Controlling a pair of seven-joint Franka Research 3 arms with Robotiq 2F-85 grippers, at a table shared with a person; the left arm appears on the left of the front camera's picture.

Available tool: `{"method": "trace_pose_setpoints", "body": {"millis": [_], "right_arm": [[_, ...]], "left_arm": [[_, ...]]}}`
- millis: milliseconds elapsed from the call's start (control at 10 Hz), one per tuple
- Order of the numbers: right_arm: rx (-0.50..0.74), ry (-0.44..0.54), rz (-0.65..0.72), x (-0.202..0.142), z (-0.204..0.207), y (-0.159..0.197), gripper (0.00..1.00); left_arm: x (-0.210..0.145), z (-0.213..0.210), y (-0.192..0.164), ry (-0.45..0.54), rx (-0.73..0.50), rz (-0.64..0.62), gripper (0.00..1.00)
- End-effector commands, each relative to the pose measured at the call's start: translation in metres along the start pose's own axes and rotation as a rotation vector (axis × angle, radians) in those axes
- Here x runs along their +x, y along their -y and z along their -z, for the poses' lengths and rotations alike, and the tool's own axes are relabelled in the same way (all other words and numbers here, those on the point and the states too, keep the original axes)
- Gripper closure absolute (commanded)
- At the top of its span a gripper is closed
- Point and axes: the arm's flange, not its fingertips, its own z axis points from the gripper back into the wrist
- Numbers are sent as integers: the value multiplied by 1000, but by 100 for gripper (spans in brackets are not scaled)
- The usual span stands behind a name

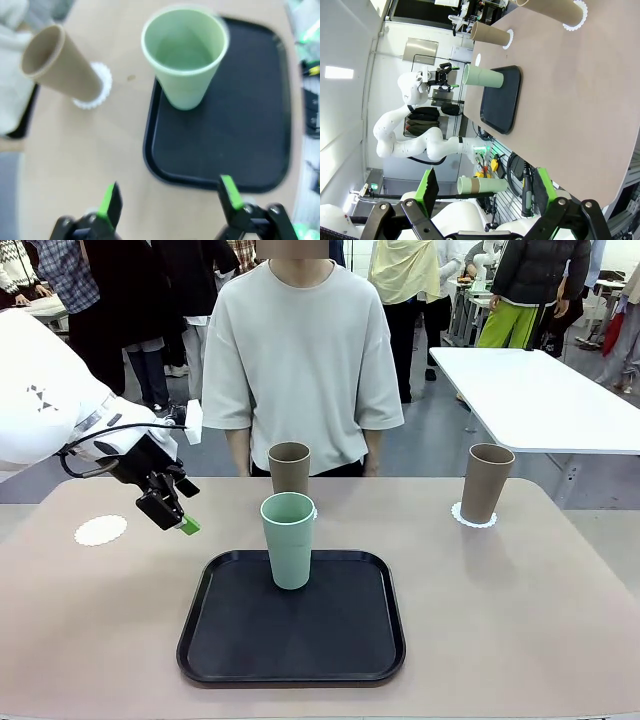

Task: Place coasters on the table and set cups on them.
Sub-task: Take one Reusable plastic cup from the Flat Tray and place it on a coaster set by the human.

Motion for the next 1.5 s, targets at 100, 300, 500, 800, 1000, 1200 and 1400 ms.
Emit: {"method": "trace_pose_setpoints", "body": {"millis": [100,300,500,800,1000,1200,1400], "right_arm": [[8,1,-4,-1,-1,-1,0],[8,1,-4,-1,-1,-1,0],[8,1,-4,-1,-1,-1,0],[8,1,-4,-1,-1,-1,0],[8,1,-4,-1,-1,-1,0],[8,1,-4,-1,-1,-1,0],[8,1,-4,-1,-1,-1,0]], "left_arm": [[-19,24,-3,206,-44,108,0],[-28,40,-1,317,-56,138,0],[-36,72,-8,371,-57,80,0],[-53,99,-27,512,-183,28,0],[-66,109,-35,642,-235,35,0],[-74,124,-37,719,-266,77,0],[-79,140,-34,759,-282,117,0]]}}
